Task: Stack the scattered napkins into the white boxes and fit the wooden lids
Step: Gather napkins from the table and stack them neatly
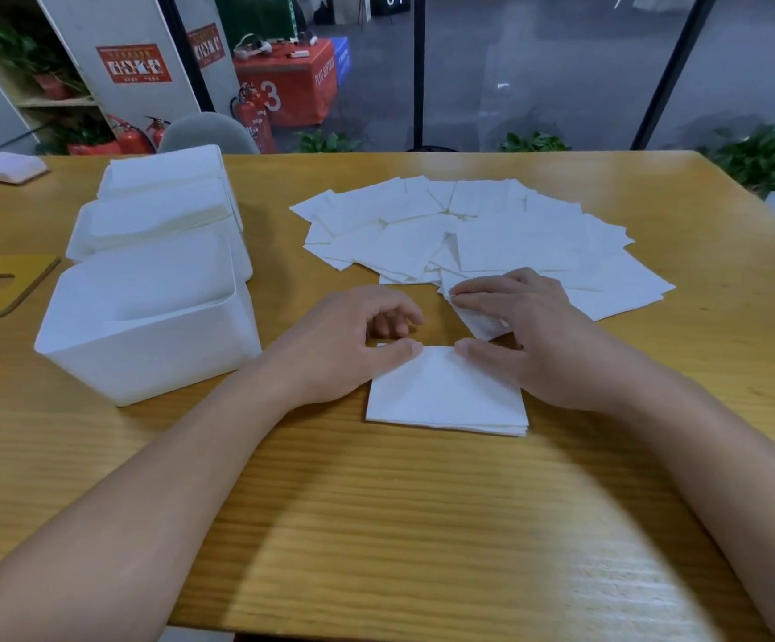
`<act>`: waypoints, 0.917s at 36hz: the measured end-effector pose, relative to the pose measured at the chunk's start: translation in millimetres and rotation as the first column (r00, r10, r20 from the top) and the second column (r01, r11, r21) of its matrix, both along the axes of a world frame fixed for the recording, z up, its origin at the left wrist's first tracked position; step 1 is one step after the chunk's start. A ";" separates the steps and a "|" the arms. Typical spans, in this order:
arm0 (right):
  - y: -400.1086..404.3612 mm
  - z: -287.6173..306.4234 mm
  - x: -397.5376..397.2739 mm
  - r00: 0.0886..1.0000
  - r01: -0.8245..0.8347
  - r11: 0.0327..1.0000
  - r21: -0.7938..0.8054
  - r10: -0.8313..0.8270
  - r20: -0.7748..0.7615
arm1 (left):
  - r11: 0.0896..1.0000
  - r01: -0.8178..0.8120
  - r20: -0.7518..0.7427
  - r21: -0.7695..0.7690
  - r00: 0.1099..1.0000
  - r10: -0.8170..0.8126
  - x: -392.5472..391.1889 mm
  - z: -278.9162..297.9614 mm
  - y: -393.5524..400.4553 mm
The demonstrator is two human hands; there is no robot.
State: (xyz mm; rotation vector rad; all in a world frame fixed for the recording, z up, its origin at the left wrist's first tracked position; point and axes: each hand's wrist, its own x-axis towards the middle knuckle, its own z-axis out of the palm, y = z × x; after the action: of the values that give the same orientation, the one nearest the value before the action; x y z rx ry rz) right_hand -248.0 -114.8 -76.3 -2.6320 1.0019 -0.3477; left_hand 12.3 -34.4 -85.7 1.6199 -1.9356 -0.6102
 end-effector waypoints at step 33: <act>10.5 10.1 1.9 0.826 0.057 0.981 0.185 -0.151 0.543 | 0.993 -0.119 -0.386 0.012 0.915 0.115 2.6 6.5 0.5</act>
State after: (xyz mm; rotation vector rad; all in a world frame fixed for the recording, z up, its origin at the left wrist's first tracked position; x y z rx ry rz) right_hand -246.1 -104.2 -66.1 -2.1277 0.9183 -0.9526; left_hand 14.9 -33.9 -79.2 1.4642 -1.5401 -0.8003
